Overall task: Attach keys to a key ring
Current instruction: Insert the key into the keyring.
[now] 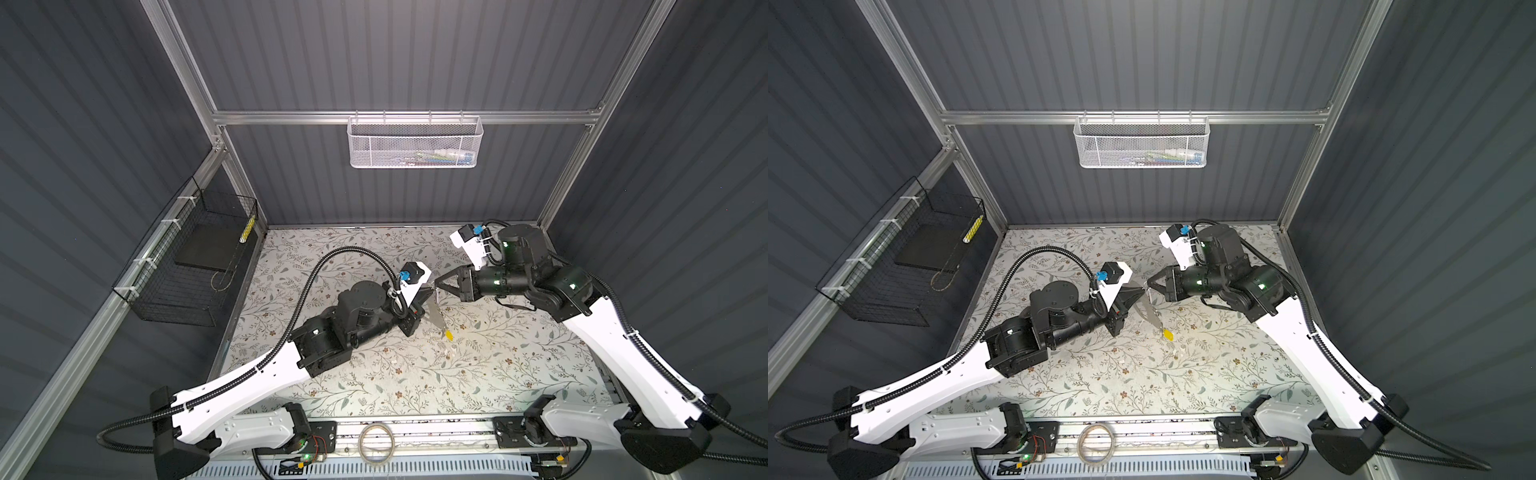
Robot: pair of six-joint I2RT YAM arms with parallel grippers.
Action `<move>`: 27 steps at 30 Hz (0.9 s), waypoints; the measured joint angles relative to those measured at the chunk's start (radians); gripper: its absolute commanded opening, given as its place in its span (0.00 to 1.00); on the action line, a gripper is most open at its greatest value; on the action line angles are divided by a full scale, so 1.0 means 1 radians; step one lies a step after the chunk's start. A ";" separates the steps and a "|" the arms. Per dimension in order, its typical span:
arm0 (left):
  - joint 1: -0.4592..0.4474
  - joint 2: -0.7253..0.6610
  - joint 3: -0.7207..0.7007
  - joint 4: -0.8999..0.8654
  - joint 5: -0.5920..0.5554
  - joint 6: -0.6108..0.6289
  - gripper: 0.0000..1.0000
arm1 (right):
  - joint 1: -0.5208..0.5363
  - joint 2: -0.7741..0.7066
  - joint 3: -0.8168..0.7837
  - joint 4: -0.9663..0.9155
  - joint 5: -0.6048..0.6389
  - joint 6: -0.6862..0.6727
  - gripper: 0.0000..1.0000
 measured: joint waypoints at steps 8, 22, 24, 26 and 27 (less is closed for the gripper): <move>-0.007 -0.029 -0.010 0.046 -0.065 0.000 0.00 | -0.009 -0.008 -0.013 -0.010 0.048 0.000 0.00; -0.007 -0.051 -0.010 0.100 -0.093 0.000 0.00 | -0.013 -0.045 -0.055 0.007 0.061 -0.004 0.26; -0.007 -0.044 -0.005 0.086 -0.089 0.000 0.00 | -0.013 -0.076 -0.076 0.040 0.057 -0.019 0.36; -0.007 -0.036 0.000 0.069 -0.082 -0.002 0.00 | -0.013 -0.117 -0.104 0.079 0.047 -0.037 0.44; -0.007 -0.031 0.008 0.055 -0.078 -0.004 0.00 | -0.013 -0.140 -0.119 0.102 0.038 -0.050 0.48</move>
